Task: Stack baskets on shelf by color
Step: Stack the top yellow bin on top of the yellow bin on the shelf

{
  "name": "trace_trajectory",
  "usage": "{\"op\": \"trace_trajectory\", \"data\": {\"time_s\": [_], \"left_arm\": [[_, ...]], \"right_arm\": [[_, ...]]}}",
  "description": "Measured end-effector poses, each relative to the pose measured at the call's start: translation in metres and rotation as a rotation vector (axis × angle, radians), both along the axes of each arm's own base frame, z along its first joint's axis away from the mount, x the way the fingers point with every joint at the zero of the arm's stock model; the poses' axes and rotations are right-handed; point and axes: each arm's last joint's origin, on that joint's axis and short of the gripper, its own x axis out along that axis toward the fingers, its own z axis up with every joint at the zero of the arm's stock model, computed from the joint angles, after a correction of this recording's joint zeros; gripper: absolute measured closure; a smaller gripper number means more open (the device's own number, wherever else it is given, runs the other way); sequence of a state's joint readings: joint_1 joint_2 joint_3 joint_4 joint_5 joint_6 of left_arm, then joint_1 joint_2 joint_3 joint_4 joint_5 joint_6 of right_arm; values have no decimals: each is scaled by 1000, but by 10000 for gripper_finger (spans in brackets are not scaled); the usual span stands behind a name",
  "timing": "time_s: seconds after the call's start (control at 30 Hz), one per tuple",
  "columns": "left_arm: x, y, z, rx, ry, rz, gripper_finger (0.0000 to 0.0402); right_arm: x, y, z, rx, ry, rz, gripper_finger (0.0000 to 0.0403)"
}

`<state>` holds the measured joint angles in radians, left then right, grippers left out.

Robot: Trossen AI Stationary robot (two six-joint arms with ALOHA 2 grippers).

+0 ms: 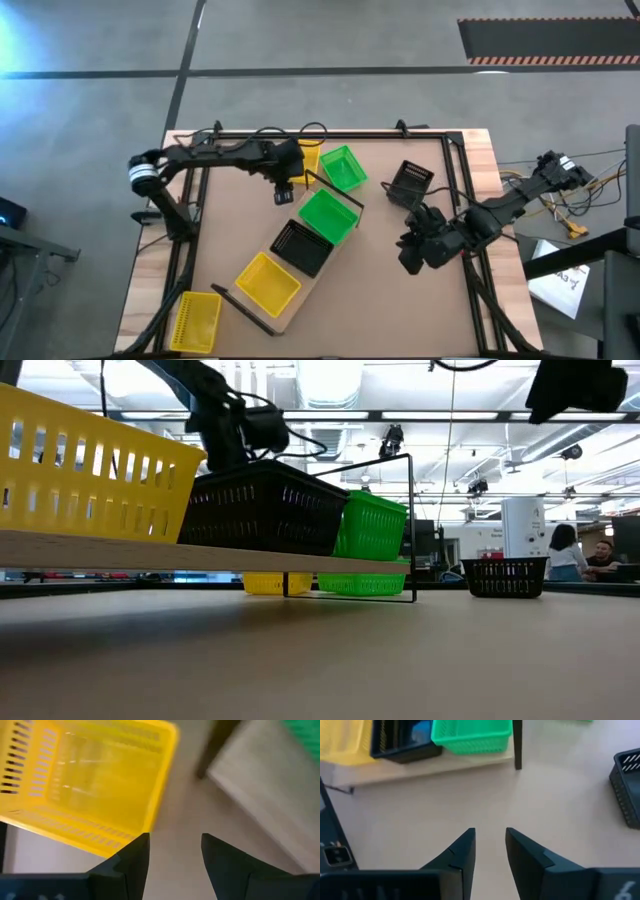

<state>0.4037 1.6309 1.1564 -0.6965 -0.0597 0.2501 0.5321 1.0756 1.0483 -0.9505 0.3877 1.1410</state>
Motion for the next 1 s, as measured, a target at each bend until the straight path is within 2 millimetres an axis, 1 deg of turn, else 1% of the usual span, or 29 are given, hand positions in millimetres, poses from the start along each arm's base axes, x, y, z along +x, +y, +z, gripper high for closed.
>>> {"op": "trace_trajectory", "data": {"time_s": [0.1,0.23,0.47,0.53,0.6,0.77,0.8,0.9,1.0], "left_arm": [[5,8,-5,32,-24,18,238],[13,15,-14,72,-34,-19,238],[19,21,-39,55,37,-46,241],[20,21,-44,49,50,-47,253],[20,21,-45,48,52,-46,278],[17,20,-38,47,52,-46,380],[16,19,-34,49,48,-44,390],[10,18,-19,57,18,-18,396],[-2,13,1,61,3,12,400]], "right_arm": [[-2,5,2,7,-27,-26,309],[-5,10,3,45,-39,-53,317],[-7,18,3,99,-63,-73,322],[-7,19,4,105,-71,-76,321],[-7,20,4,112,-82,-76,322],[-6,20,4,97,-92,-77,328],[-6,20,4,93,-92,-72,328],[-6,20,4,87,-91,-64,328],[-6,20,4,80,-89,-56,329]]}}
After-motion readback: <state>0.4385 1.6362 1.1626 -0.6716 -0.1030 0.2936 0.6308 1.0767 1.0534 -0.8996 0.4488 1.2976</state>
